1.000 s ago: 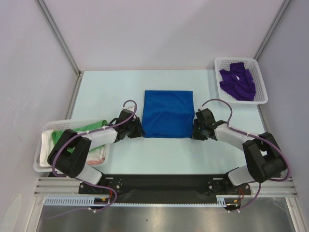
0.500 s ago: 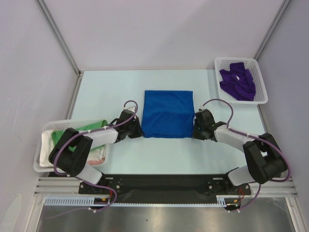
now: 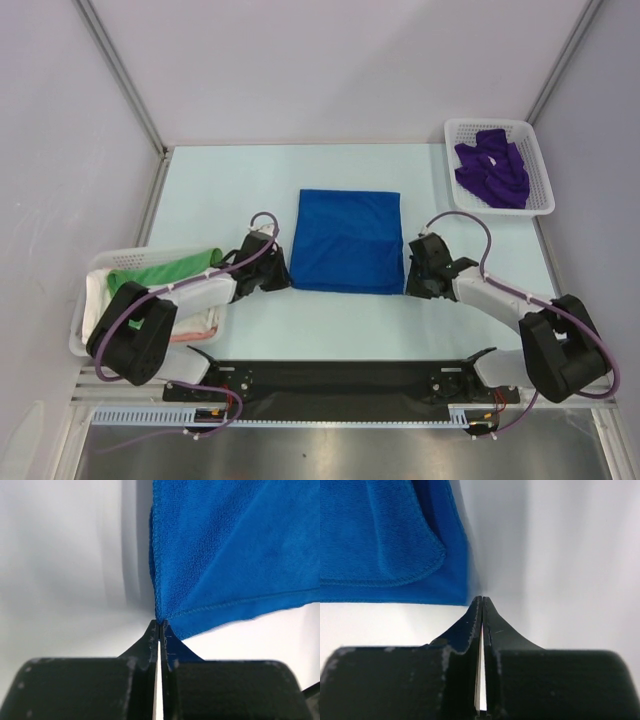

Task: Fold and stack the towels
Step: Fold the towel

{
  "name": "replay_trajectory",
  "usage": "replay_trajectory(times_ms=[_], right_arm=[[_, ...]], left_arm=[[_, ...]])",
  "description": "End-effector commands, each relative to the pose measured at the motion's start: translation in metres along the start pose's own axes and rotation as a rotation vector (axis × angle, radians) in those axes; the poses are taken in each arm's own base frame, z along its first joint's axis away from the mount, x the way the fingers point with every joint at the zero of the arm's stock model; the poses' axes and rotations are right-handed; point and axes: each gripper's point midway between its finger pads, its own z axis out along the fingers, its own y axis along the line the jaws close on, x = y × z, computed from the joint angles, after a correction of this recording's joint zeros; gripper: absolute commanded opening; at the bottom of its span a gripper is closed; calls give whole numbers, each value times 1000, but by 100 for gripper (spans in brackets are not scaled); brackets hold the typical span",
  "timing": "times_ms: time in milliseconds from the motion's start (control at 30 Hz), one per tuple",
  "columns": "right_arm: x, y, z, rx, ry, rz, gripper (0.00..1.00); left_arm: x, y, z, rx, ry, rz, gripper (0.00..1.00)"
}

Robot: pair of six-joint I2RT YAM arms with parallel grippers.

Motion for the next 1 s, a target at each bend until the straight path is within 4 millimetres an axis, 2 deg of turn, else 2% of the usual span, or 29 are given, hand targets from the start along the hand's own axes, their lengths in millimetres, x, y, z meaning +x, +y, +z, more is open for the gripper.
replay_trajectory(times_ms=[0,67,100,133,233,333,467,667,800,967], right_arm=[[16,-8,-7,24,34,-18,6],[14,-7,-13,17,17,-11,13],[13,-6,-15,13,9,-8,21],[13,-5,-18,9,7,-7,25],[0,1,-30,-6,-31,-3,30],[-18,15,-43,-42,-91,-2,28],[-39,31,-45,-69,-130,-7,24],[-45,46,-21,-65,-104,-29,22],[-51,52,-12,-65,-107,-32,25],[-47,52,-2,-61,-90,-33,26]], left_arm=[[6,4,-9,-17,-3,-10,1],[7,5,-9,-17,-1,-14,12],[6,3,-11,-5,-7,-14,17],[7,2,-11,2,-8,-12,28],[2,-3,-13,18,-17,-11,36],[-3,-7,-16,30,-31,-8,38],[-13,-7,-21,9,-69,-22,38],[-29,-11,-18,-9,-101,-31,38],[-29,-10,-10,-21,-84,-33,38],[-27,-7,-3,-31,-82,-43,38]])
